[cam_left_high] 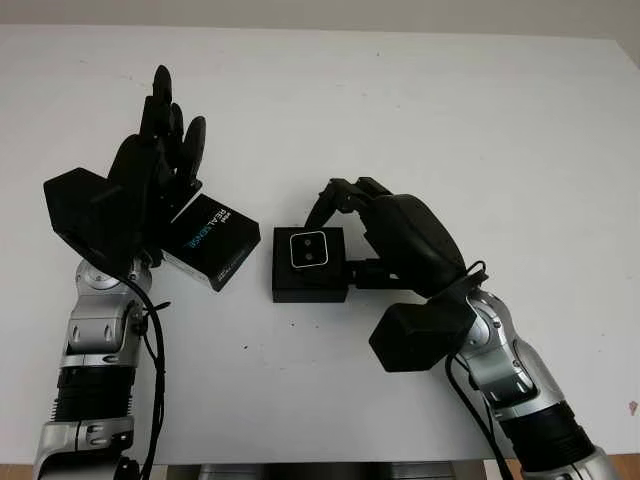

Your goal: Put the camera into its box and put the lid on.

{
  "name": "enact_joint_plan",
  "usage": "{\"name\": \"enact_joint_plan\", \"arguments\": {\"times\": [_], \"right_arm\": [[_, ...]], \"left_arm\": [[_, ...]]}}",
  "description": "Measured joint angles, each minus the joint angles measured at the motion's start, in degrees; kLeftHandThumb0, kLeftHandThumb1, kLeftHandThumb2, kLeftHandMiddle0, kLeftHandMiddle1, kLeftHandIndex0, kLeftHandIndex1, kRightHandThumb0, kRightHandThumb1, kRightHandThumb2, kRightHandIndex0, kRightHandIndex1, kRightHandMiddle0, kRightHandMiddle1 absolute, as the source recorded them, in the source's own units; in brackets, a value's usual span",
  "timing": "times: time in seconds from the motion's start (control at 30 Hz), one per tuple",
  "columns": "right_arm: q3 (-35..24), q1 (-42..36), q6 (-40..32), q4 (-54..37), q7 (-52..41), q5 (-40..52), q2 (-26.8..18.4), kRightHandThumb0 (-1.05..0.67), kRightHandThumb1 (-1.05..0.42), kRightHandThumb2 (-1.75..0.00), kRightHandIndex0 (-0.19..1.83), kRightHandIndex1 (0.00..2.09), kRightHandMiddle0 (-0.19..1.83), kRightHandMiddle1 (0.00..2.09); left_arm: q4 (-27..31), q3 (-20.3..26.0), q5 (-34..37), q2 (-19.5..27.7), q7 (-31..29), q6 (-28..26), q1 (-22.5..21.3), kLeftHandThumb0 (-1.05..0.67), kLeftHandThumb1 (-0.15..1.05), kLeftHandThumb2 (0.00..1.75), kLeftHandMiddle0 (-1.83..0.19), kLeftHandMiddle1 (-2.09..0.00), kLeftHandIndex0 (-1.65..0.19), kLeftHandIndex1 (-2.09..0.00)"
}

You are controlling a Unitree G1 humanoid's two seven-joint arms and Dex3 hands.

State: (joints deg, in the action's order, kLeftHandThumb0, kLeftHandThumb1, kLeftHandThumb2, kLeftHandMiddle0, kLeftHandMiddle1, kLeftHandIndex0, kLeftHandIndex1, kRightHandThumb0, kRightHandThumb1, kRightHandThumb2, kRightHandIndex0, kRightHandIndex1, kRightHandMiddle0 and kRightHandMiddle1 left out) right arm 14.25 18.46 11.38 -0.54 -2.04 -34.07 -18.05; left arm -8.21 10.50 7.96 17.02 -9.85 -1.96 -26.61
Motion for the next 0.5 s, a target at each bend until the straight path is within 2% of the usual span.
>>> {"name": "enact_joint_plan", "arguments": {"times": [0.33, 0.4, 0.43, 0.5], "right_arm": [[0.2, -1.0, -0.9, -0.7, -1.3, -0.7, -0.4, -0.42, -1.01, -0.06, 0.18, 0.75, 0.38, 1.64], [0.5, -0.9, -1.4, -1.7, -2.5, -1.4, -1.0, -0.48, -1.01, -0.05, 0.16, 0.70, 0.34, 1.60], [0.6, -0.9, -1.6, -2.3, -3.5, -2.1, -1.5, -0.54, -1.02, -0.06, 0.14, 0.64, 0.27, 1.50], [1.0, -0.8, -2.1, -3.6, -5.4, -3.4, -2.7, -0.67, -1.00, -0.05, 0.07, 0.43, 0.11, 1.08]], "left_arm": [[0.3, 0.0, 0.0, 0.0, -0.1, 0.0, 0.0, -0.76, 1.05, 0.51, 0.19, 0.00, 0.19, 0.00], [0.3, 0.0, 0.0, 0.0, -0.1, 0.0, 0.0, -0.77, 1.05, 0.51, 0.19, 0.00, 0.19, 0.00], [0.3, 0.0, 0.0, 0.0, -0.1, 0.0, 0.0, -0.77, 1.05, 0.51, 0.19, 0.00, 0.19, 0.00], [0.3, 0.0, 0.0, 0.0, -0.2, 0.0, 0.0, -0.76, 1.05, 0.51, 0.19, 0.00, 0.19, 0.00]]}}
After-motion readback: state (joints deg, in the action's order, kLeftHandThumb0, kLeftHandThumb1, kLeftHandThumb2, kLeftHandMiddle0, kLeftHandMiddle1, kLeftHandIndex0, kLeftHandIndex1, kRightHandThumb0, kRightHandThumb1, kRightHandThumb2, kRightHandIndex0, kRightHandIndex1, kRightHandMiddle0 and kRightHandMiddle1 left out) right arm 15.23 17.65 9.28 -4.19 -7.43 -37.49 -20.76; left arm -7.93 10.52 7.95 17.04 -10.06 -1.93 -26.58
